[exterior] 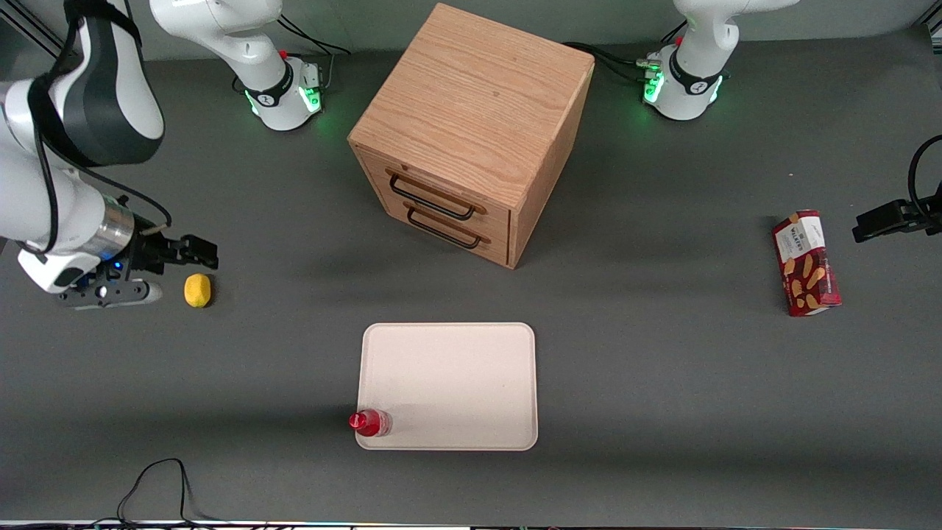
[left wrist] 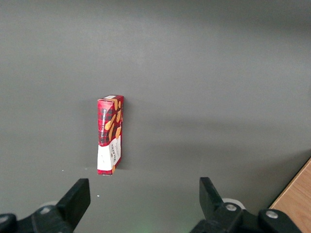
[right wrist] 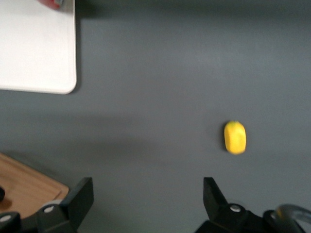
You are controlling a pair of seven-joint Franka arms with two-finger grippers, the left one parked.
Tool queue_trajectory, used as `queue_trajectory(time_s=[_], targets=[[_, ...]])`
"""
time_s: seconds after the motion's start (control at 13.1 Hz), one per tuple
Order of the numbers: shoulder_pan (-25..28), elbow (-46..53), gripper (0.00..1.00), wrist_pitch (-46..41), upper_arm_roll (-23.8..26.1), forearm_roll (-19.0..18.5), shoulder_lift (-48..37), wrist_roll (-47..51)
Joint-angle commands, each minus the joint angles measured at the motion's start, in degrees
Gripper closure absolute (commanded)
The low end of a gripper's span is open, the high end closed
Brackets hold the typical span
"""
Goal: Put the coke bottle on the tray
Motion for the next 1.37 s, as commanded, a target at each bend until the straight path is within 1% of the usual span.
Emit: queue_trajectory(time_s=[0.0, 0.15, 0.23, 0.3, 0.46, 0.61, 0.84, 1.3], targets=[[1.2, -0.9, 0.00, -4.3, -3.1, 0.7, -4.2, -1.2], [1.2, 0.8, 0.00, -7.8, -3.5, 0.0, -4.8, -1.2], [1.2, 1.5, 0.00, -8.4, -3.4, -1.8, -4.8, -1.1], [0.6, 2.5, 0.00, -9.2, -3.4, -1.9, -4.6, -0.8], [-2.1, 5.3, 0.00, -9.8, -3.0, -1.6, -3.7, -1.0], [-2.4, 5.7, 0.00, -9.8, -2.7, -1.3, -3.5, -0.6], [-5.5, 6.5, 0.00, -9.9, 0.6, -1.3, -3.5, -0.6], [-4.8, 7.9, 0.00, -10.8, 0.5, -1.3, -3.3, -0.9]])
